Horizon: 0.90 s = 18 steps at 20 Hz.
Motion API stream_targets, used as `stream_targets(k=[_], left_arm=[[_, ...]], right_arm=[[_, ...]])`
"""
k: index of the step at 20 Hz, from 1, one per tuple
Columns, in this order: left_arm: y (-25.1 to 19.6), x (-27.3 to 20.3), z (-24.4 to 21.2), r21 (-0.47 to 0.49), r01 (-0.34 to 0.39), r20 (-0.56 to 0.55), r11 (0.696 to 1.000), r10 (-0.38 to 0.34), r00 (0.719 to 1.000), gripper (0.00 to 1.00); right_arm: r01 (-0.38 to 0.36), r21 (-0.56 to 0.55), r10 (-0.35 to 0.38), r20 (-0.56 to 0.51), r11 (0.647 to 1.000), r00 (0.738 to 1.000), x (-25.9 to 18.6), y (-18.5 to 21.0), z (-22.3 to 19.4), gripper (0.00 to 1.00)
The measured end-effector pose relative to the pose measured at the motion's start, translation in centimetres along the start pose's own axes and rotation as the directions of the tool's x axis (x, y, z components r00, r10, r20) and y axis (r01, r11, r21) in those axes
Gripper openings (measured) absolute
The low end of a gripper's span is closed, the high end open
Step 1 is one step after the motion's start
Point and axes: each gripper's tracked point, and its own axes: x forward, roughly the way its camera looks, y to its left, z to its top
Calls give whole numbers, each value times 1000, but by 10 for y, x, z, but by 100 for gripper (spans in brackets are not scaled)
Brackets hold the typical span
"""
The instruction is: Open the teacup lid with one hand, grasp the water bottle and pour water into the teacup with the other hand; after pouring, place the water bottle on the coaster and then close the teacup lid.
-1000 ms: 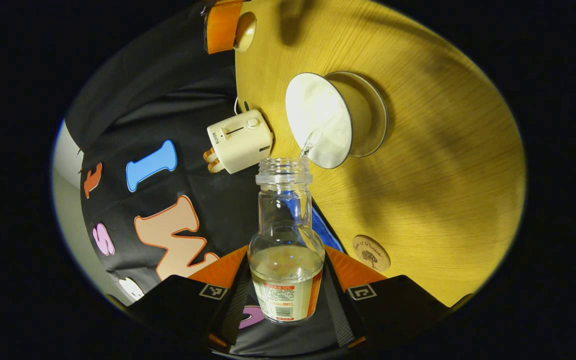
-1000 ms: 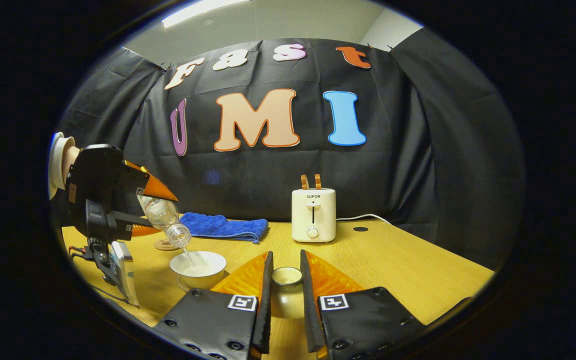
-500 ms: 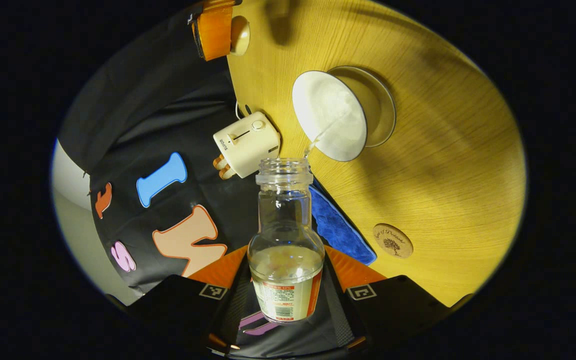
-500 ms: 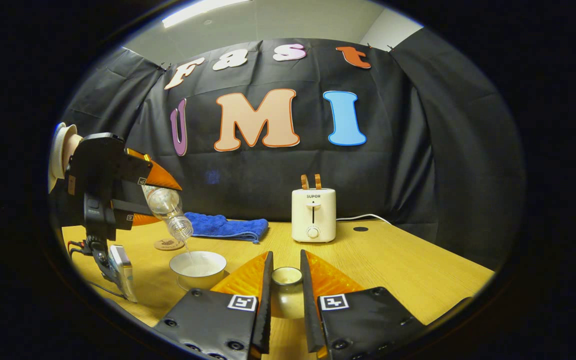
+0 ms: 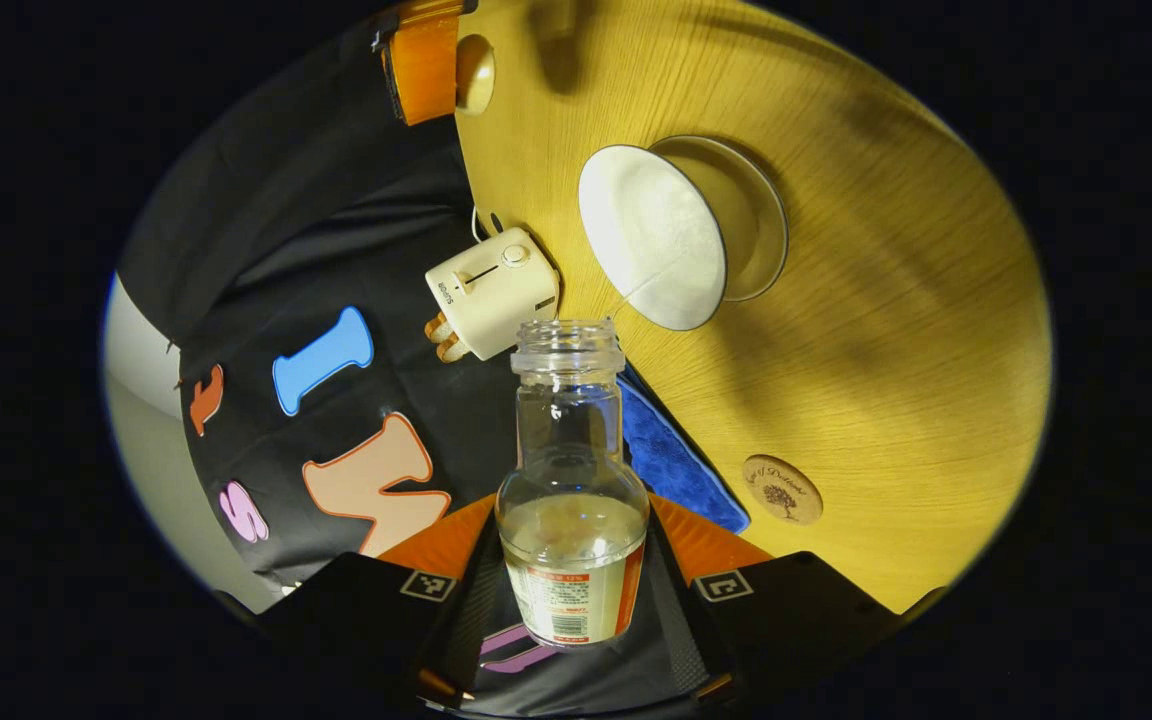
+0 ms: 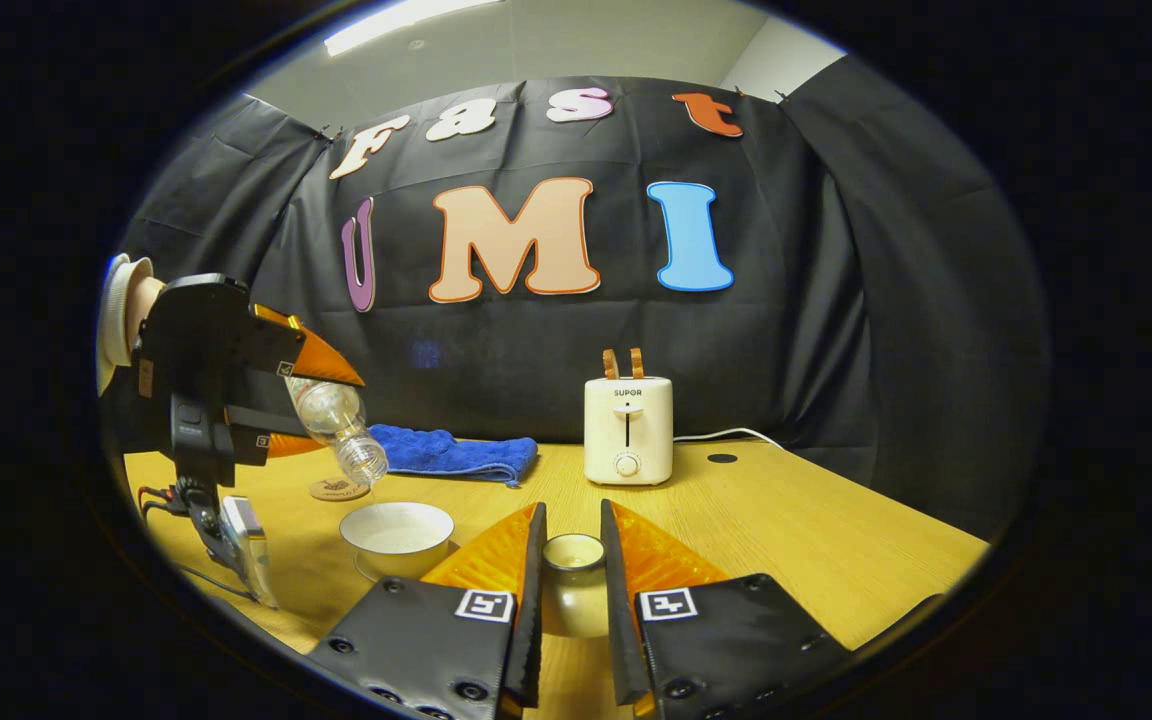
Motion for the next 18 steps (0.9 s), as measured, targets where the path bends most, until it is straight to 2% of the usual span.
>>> stream_targets(k=[2,4,5,7,8,10,12,13,14,15,18], left_arm=[[-14,1,2,-136,37,19,990,-34,999,71],[-28,1,5,-312,73,62,947,-57,996,71],[-34,0,8,-408,88,83,909,-59,995,70],[-46,-3,11,-580,116,119,807,-57,991,71],[-48,-1,10,-657,121,132,744,-45,990,71],[-52,7,2,-807,98,114,582,-9,993,69],[-55,16,-8,-934,82,97,349,24,995,69],[-54,19,-12,-968,61,77,243,55,996,69],[-54,20,-13,-986,30,46,166,93,995,70],[-49,20,-15,-994,-1,14,112,135,991,69],[-40,16,-16,-998,-63,-63,-8,220,973,70]], right_arm=[[0,0,0,0,1000,1000,0,1,1,31],[0,0,0,0,1000,1000,0,0,1,32],[0,0,0,1,1000,1000,0,0,1,32],[1,0,-1,0,1000,1000,0,0,0,31],[1,0,-1,0,1000,1000,0,1,1,31],[0,0,0,0,1000,1000,0,1,1,31],[0,0,0,-1,1000,1000,0,0,0,31],[0,-1,0,-1,1000,1000,0,0,1,31],[0,0,0,-1,1000,1000,0,1,1,31],[0,0,0,-1,1000,1000,0,1,1,31],[1,0,-1,-1,1000,1000,0,1,1,31]])
